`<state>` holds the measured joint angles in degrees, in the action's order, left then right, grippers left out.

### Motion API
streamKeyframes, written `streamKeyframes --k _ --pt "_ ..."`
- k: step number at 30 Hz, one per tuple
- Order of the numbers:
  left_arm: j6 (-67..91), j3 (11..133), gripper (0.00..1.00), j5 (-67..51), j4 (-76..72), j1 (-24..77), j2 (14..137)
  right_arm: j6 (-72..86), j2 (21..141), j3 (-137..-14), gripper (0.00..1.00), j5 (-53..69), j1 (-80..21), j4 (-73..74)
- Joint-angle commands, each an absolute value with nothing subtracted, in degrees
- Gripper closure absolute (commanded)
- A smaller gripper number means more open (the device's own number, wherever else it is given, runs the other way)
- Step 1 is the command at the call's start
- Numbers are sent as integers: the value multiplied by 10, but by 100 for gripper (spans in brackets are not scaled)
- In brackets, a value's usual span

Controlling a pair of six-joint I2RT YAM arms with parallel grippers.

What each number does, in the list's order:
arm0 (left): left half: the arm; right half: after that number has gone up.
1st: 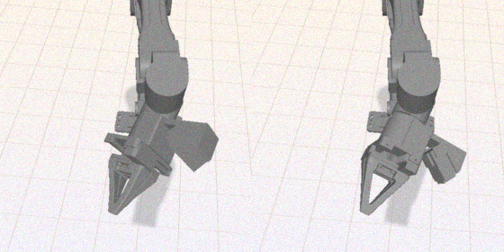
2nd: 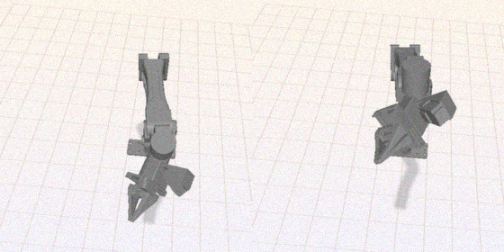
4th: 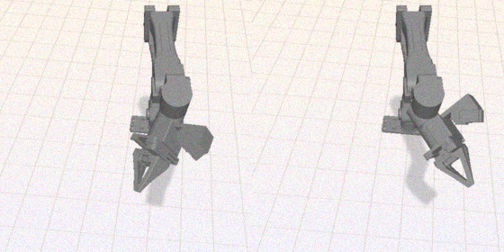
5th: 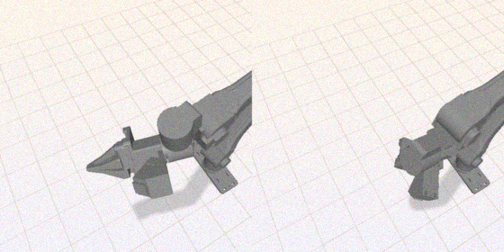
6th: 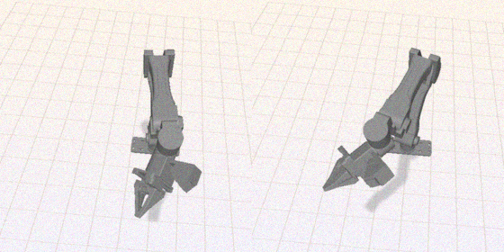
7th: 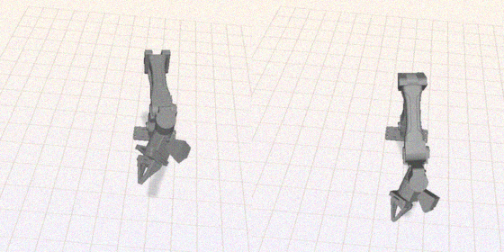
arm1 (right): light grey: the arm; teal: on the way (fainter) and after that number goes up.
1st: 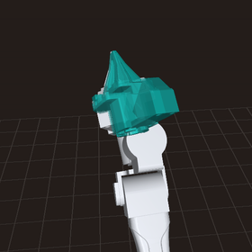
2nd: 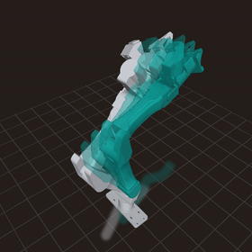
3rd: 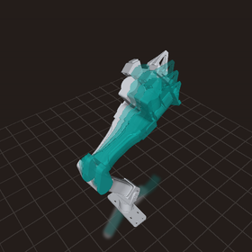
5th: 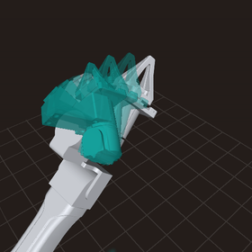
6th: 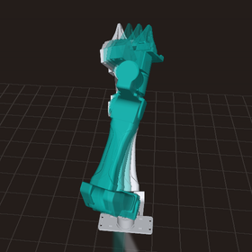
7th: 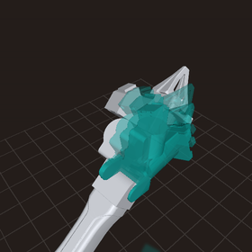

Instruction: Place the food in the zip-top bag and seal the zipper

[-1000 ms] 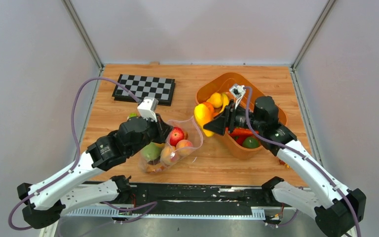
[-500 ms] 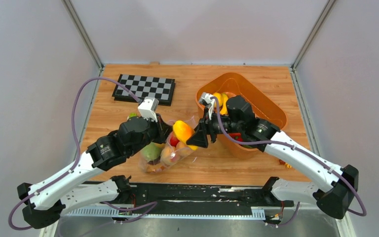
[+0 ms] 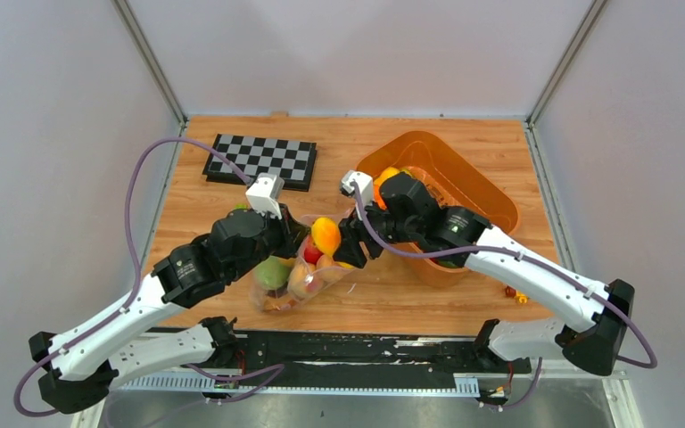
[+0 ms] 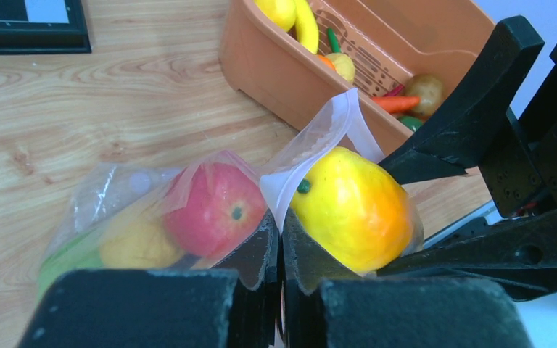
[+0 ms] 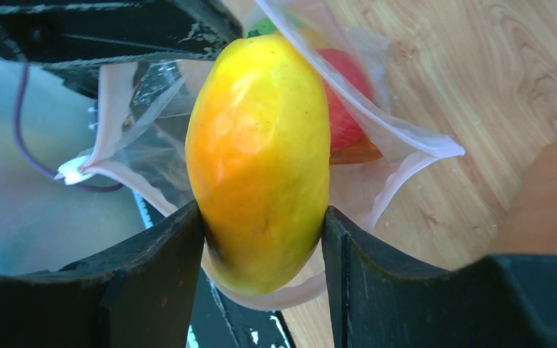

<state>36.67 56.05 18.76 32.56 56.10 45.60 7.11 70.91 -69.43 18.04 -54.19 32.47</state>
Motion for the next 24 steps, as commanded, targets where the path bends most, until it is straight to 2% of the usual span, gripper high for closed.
streamKeyframes --k 1,8,18,22,24 --pt "350 610 92 178 308 562 460 45 757 -767 62 81 -567 402" --pt "337 633 89 193 334 562 464 27 798 -812 61 81 -601 433" --pt "343 629 89 188 325 562 463 78 810 -818 49 167 -604 322" --pt "347 630 89 195 327 562 452 83 839 -841 48 173 -604 347" --pt "350 628 90 203 328 561 443 81 846 -851 43 171 -604 355"
